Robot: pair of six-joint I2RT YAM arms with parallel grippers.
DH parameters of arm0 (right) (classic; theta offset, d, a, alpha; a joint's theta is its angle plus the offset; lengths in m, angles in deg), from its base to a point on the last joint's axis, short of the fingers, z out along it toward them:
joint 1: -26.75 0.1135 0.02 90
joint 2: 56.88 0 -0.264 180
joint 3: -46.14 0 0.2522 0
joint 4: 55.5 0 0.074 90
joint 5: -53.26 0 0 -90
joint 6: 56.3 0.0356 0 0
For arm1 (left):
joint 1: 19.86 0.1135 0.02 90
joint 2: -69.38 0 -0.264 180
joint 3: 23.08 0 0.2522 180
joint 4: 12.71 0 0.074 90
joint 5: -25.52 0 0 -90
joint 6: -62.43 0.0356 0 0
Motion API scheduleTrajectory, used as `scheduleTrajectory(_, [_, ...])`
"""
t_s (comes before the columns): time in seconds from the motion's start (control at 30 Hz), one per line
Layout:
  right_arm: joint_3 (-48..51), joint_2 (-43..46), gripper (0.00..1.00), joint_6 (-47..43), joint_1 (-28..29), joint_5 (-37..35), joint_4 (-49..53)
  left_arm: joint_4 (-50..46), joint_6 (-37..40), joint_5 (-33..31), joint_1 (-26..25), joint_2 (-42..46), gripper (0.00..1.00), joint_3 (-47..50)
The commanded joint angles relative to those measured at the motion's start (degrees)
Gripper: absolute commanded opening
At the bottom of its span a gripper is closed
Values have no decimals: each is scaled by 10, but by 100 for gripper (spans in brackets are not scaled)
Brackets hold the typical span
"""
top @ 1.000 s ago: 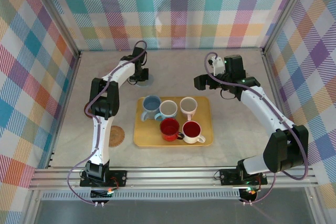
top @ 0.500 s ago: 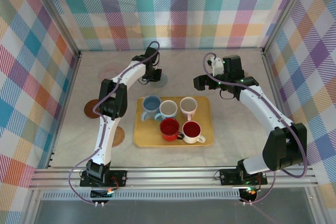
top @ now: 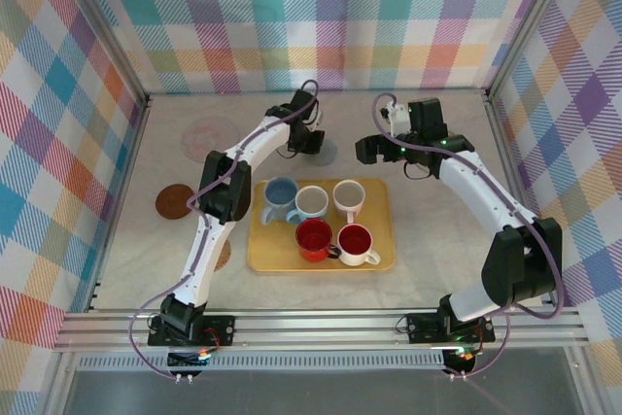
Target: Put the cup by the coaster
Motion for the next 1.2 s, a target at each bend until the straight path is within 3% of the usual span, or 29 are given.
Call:
scheduleTrajectory(0.0, [-21, -16, 97, 18, 4, 1, 19, -19, -1, 21, -4, -22, 0, -16])
scheduleTrajectory(0.2, [-72, -60, 90, 28, 5, -12, 76, -30, -29, 25, -4, -7, 0, -69])
scheduleTrajectory(0.5, [-148, -136, 66, 33, 13, 37, 120, -44, -24, -27, -1, 83, 4, -84])
scheduleTrajectory(0.73, [-201, -198, 46, 33, 31, 54, 140, -110, -52, 4, 73, 143, 8, -77])
scheduleTrajectory(0.97, [-255, -269, 35, 54, 51, 65, 143, -93, -31, -26, 100, 238, 8, 57])
scheduleTrajectory(1.17, [-299, -328, 22, 64, 65, 81, 141, -27, -34, -3, 100, 304, 11, 189])
